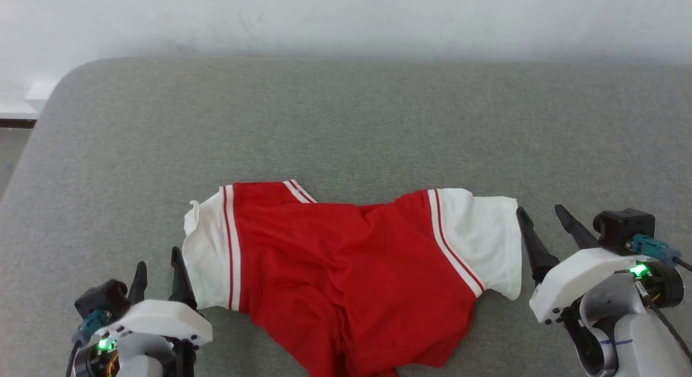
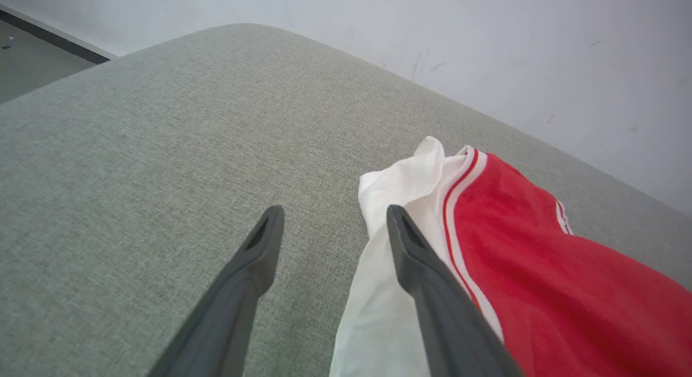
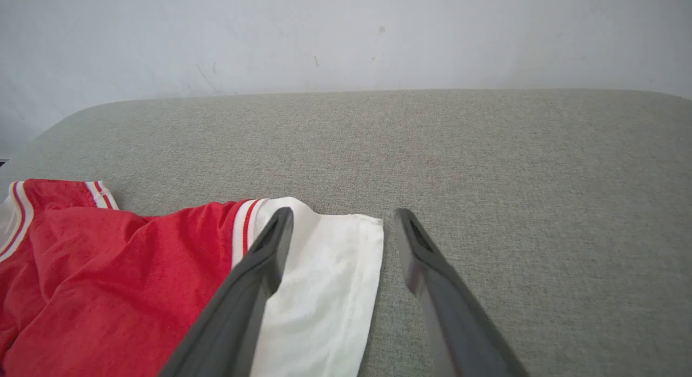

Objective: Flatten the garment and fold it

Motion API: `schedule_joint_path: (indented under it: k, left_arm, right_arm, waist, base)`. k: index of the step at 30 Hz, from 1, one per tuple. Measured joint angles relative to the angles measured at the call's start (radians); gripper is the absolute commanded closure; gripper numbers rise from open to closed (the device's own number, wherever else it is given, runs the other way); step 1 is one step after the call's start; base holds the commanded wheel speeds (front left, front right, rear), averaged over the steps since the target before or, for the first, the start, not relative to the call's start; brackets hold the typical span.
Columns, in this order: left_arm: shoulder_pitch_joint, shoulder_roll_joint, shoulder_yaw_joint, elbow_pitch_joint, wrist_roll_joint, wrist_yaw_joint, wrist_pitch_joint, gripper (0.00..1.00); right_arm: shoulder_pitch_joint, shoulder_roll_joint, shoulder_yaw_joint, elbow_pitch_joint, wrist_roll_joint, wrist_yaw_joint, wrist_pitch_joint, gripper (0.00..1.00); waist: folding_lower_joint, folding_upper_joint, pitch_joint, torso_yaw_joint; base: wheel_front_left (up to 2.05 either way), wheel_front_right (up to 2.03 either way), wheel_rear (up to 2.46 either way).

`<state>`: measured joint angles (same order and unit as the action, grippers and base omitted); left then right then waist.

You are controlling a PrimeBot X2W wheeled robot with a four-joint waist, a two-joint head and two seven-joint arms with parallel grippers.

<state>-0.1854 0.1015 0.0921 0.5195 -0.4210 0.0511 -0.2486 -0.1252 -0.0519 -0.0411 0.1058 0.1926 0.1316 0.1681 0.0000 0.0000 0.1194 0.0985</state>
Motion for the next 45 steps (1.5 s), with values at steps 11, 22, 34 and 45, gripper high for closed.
schedule_joint_path:
  k: [11,22,34,45]
  left_arm:
    - [0.055,-0.011,-0.082,-0.137,0.092,0.003,0.043,0.0]
    - [-0.178,0.095,-0.057,0.07,0.087,0.03,0.279,0.0]
    - [-0.286,0.176,-0.062,0.176,0.08,0.084,0.504,0.0]
    - [-0.292,0.216,-0.1,0.088,0.083,0.075,0.736,1.0]
  right_arm:
    - [0.064,0.0,-0.009,-0.043,0.032,0.0,-0.001,0.0]
    - [0.049,0.0,0.014,-0.113,0.032,0.0,0.022,0.0]
    - [0.025,0.0,0.015,-0.125,0.035,0.0,0.024,0.0]
    - [-0.001,0.0,0.028,-0.122,0.007,0.0,0.068,0.0]
  waist:
    - [-0.0002,0.0,-0.052,0.045]
    - [0.0,0.0,0.017,0.001]
    - [0.0001,0.0,0.108,-0.077]
    - [0.0,0.0,0.126,-0.088]
  base:
    - [0.0,0.0,0.0]
    - [0.0,0.0,0.0]
    - [0.0,0.0,0.0]
    - [0.0,0.0,0.0]
